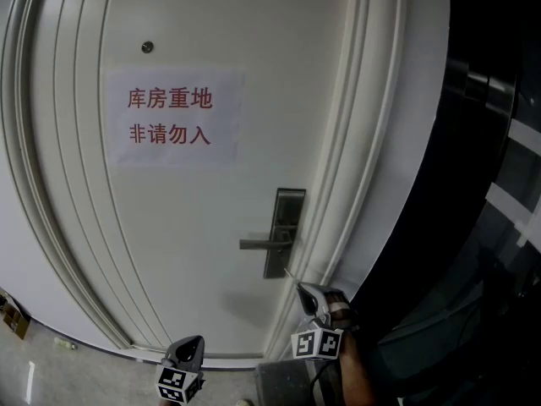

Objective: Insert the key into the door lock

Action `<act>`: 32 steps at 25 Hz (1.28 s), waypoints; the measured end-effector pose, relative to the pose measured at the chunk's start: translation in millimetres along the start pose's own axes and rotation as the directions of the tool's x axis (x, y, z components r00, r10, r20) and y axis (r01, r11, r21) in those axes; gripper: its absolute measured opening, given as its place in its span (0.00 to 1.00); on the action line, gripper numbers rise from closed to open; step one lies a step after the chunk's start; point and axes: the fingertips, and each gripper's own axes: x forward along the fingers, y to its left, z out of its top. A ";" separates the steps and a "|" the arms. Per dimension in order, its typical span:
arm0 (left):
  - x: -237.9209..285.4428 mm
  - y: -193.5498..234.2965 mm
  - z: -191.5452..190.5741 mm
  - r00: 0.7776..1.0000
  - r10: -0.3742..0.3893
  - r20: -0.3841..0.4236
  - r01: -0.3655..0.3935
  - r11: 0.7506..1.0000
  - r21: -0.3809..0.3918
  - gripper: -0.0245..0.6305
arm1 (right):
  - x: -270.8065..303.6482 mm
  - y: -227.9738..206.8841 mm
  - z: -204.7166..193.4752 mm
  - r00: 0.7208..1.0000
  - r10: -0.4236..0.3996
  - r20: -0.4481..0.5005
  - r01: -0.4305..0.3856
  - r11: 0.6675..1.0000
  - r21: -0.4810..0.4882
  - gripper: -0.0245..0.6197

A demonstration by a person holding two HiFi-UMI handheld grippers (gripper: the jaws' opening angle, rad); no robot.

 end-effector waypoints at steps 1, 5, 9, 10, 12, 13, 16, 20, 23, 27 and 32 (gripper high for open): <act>1.1 2.9 0.5 1.000 0.007 0.000 -0.007 1.000 -0.001 0.04 | 4.6 0.1 -1.5 1.000 0.000 -0.006 0.000 1.000 -0.025 0.05; 5.7 13.0 0.4 0.999 0.036 0.002 -0.036 0.999 -0.012 0.04 | 21.7 0.2 -7.6 1.000 -0.004 -0.030 0.001 0.994 -0.109 0.05; 10.5 18.7 0.3 0.999 0.054 0.001 -0.054 0.998 -0.023 0.04 | 36.3 0.9 -10.8 0.999 -0.006 -0.052 -0.003 0.986 -0.168 0.05; 11.8 19.4 0.1 0.998 0.057 0.001 -0.057 0.998 -0.026 0.04 | 39.7 0.9 -11.7 0.998 -0.010 -0.060 -0.001 0.983 -0.185 0.05; 13.9 20.8 -0.8 0.998 0.060 0.000 -0.060 0.998 -0.031 0.04 | 46.7 1.8 -13.4 0.997 -0.015 -0.075 -0.001 0.979 -0.206 0.05; 15.0 21.6 -1.6 0.998 0.062 -0.001 -0.062 0.998 -0.033 0.04 | 50.1 2.5 -14.4 0.997 -0.015 -0.082 -0.003 0.978 -0.210 0.05; 16.8 23.5 -3.7 0.998 0.066 -0.002 -0.066 0.997 -0.039 0.04 | 58.0 5.4 -17.9 0.995 -0.012 -0.098 -0.010 0.977 -0.215 0.05; 17.2 29.3 -6.1 0.997 0.077 -0.006 -0.078 0.996 -0.043 0.04 | 64.5 8.6 -20.1 0.994 -0.011 -0.105 -0.012 0.976 -0.218 0.05; 18.0 33.8 -6.4 0.997 0.083 -0.006 -0.083 0.996 -0.044 0.04 | 67.8 8.7 -19.9 0.994 -0.019 -0.103 -0.004 0.977 -0.213 0.05; 20.4 35.0 -7.7 0.997 0.079 -0.009 -0.079 0.996 -0.046 0.04 | 71.4 6.7 -20.3 0.994 -0.024 -0.111 0.000 0.978 -0.211 0.05; 21.1 35.3 -10.7 0.997 0.074 -0.015 -0.075 0.996 -0.052 0.04 | 75.5 6.6 -21.9 0.991 -0.025 -0.131 -0.005 0.975 -0.223 0.05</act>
